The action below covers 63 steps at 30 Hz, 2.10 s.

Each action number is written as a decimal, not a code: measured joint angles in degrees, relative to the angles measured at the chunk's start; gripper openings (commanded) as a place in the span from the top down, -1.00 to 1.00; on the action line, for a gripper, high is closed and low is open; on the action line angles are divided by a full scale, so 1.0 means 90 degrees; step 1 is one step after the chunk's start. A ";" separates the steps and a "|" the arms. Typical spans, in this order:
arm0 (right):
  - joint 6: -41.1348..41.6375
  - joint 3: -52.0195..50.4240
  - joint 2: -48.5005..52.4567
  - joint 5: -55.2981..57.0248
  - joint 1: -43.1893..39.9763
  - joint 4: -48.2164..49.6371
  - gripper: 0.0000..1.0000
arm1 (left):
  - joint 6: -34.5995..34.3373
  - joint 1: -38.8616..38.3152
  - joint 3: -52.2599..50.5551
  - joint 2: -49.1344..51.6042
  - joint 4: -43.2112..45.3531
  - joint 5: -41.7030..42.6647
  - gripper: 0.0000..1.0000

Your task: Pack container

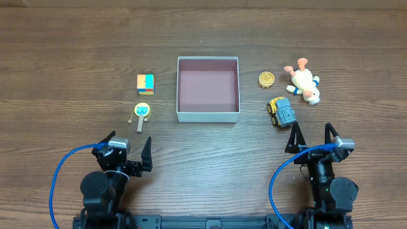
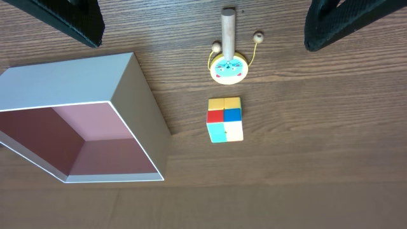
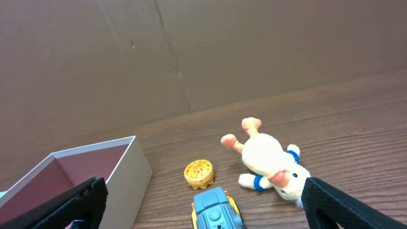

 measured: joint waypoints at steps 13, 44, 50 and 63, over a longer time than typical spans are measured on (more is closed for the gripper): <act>0.0002 0.0000 0.0000 0.0000 -0.0002 -0.0002 -1.00 | 0.0000 0.0000 0.0000 0.0000 0.0000 0.0000 -1.00; 0.1455 0.0345 0.0000 -0.3116 -0.0002 0.0350 -0.99 | 0.0000 0.0000 0.0000 0.0000 0.0000 0.0000 -1.00; 0.1013 0.1909 0.0049 -0.2599 0.0000 -0.0709 -1.00 | 0.0000 0.0000 0.0000 0.0000 -0.0002 0.0000 -1.00; 0.0041 0.4529 0.2431 -0.1525 -0.0002 -0.3140 -1.00 | 0.0000 0.0000 0.0000 0.0000 -0.0002 0.0000 -1.00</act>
